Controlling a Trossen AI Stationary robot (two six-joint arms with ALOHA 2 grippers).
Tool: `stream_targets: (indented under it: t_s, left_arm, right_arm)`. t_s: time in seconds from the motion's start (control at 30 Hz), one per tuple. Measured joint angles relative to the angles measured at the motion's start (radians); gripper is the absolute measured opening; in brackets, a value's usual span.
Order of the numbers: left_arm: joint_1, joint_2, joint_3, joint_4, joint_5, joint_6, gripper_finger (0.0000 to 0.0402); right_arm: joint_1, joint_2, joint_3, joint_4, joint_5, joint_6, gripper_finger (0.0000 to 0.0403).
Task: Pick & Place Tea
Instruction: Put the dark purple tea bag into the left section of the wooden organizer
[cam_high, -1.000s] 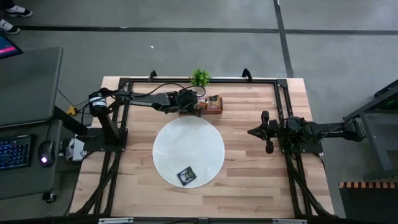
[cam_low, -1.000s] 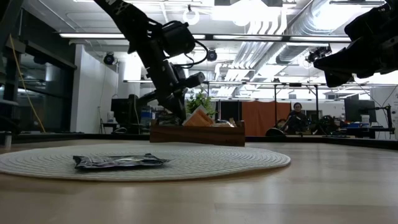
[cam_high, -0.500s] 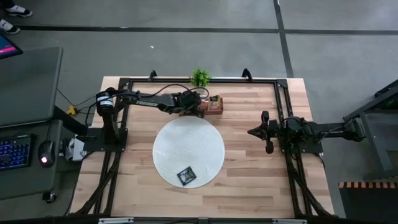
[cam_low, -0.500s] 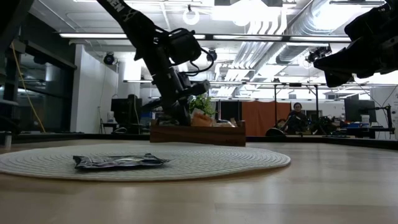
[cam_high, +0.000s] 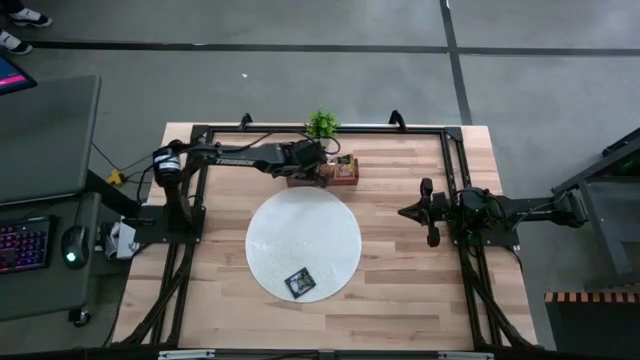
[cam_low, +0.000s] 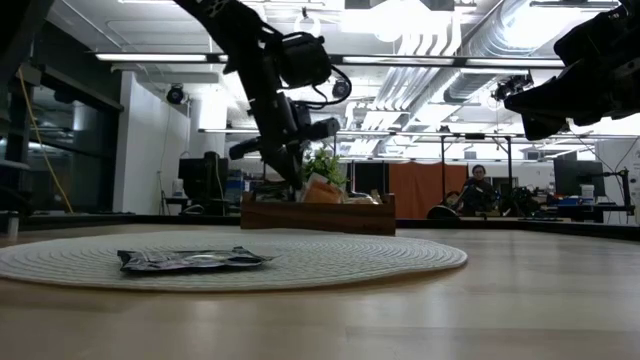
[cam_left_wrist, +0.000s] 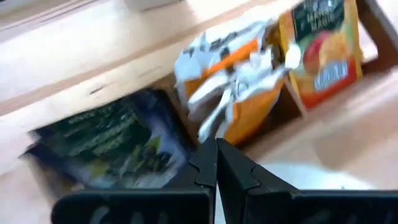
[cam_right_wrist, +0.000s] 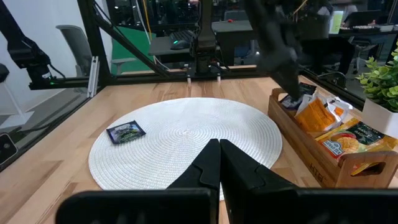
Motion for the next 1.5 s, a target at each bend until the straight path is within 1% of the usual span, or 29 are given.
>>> stream_targets:
  t_s: [0.07,0.13,0.23,0.3,0.43,0.57,0.67,0.8,0.9,1.0,1.23,1.3,1.5]
  left_arm:
    - [-0.011,-0.033,0.004,-0.051,0.011,0.024,0.0000]
    - [-0.029,-0.070,0.012,-0.068,0.019,0.042,0.0000]
    - [-0.059,-0.143,0.007,-0.175,0.031,0.077,0.0000]
    - [-0.082,-0.190,0.008,-0.240,0.058,0.102,0.0000]
    - [-0.142,-0.271,0.008,-0.378,0.154,0.105,0.0000]
    - [-0.216,-0.343,-0.035,-0.425,0.230,0.021,0.0000]
    - [-0.286,-0.398,-0.099,-0.406,0.236,-0.081,0.0000]
    - [-0.399,-0.436,-0.181,-0.366,0.240,-0.249,0.0000]
    - [-0.484,-0.439,-0.216,-0.304,0.240,-0.340,0.0000]
    - [-0.561,-0.427,-0.236,-0.254,0.236,-0.382,0.0000]
    - [-0.681,-0.335,-0.232,-0.051,0.231,-0.406,0.0000]
    - [-0.705,-0.299,-0.221,-0.027,0.240,-0.416,0.0000]
    - [-0.769,-0.207,-0.188,-0.034,0.260,-0.462,0.0000]
  right_arm:
    - [0.000,0.000,0.000,0.000,0.000,0.000,0.0001]
    - [0.000,0.000,0.000,0.000,0.000,0.000,0.0001]
    - [0.000,0.000,0.000,0.000,0.000,0.000,0.0001]
    - [0.000,0.001,0.000,0.000,0.001,0.000,0.0001]
    - [0.000,0.000,0.000,0.000,0.001,0.000,0.0001]
    - [0.000,0.001,0.000,0.000,0.000,0.000,0.0001]
    - [0.000,0.000,0.000,0.000,0.000,0.000,0.0001]
    - [0.000,0.002,0.000,0.000,0.000,0.000,0.0001]
    - [0.000,0.004,0.000,0.000,0.000,0.000,0.0001]
    - [0.000,0.006,0.000,0.000,0.000,0.000,0.0001]
    - [0.000,0.006,0.000,0.000,0.000,0.000,0.0001]
    - [0.000,0.007,0.000,0.000,0.000,0.000,0.0001]
    - [0.000,0.007,0.000,0.000,0.000,0.000,0.0001]
